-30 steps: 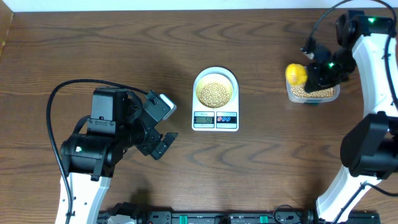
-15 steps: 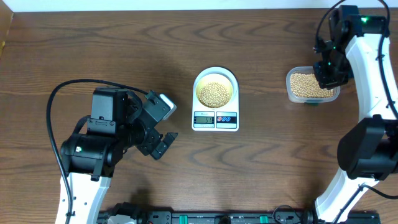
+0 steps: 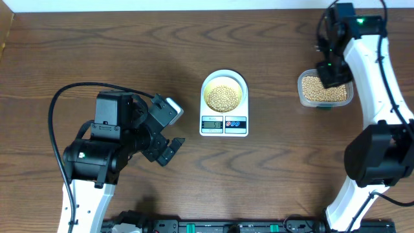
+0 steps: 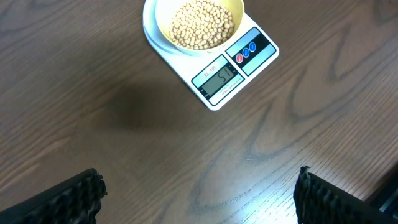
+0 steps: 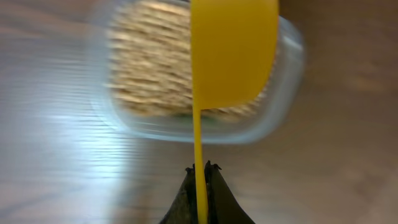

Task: Scoop item into bowl and weigh 50g on scale
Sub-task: 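Carry the scoop left over the bowl and tilt to pour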

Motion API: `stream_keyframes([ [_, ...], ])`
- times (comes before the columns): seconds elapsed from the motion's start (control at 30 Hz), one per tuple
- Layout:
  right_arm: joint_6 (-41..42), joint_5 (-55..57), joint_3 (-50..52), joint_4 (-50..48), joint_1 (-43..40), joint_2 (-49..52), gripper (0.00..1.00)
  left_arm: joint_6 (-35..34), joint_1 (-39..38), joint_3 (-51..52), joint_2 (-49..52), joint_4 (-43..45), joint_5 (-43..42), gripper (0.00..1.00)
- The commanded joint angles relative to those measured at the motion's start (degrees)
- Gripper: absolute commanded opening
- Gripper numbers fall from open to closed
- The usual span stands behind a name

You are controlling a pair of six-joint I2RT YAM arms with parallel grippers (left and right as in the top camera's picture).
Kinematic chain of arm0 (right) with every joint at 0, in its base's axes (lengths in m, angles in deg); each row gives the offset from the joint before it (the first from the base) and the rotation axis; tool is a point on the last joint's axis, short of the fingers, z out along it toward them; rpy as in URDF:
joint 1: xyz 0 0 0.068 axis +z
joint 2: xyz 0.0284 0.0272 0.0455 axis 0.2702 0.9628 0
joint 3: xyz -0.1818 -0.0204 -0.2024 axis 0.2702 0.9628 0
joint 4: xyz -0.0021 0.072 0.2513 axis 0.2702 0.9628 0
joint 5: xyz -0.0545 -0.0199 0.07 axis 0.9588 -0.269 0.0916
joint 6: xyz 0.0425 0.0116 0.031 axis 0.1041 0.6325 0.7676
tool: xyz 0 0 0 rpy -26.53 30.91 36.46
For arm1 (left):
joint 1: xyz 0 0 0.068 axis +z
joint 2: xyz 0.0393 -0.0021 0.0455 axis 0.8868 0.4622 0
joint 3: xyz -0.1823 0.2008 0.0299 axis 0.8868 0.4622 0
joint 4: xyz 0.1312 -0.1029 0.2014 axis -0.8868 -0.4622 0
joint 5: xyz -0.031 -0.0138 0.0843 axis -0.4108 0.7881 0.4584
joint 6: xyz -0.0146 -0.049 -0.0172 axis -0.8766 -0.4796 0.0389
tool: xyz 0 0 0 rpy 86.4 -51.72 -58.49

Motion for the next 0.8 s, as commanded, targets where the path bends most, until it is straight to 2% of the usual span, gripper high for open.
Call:
stream_keyframes([
  [0.0, -5.70, -11.96, -1.60, -0.74, 4.35, -1.11, 0.01, 0.98, 0.31, -1.09, 0.02, -0.09, 0.13, 0.99],
  [0.27, -9.77, -21.44, -8.50, -3.02, 13.53, -1.11, 0.01, 0.98, 0.31, -1.09, 0.02, -0.09, 0.13, 0.99],
  [0.43, -10.01, -27.85, -6.71, -7.45, 16.46, -0.76, 0.01, 0.98, 0.31, -1.09, 0.02, -0.09, 0.13, 0.99],
  [0.77, -15.63, -29.90, -5.03, -4.94, 21.68, 0.74, 0.01, 1.01, 0.31, -1.09, 0.02, -0.09, 0.13, 0.99],
])
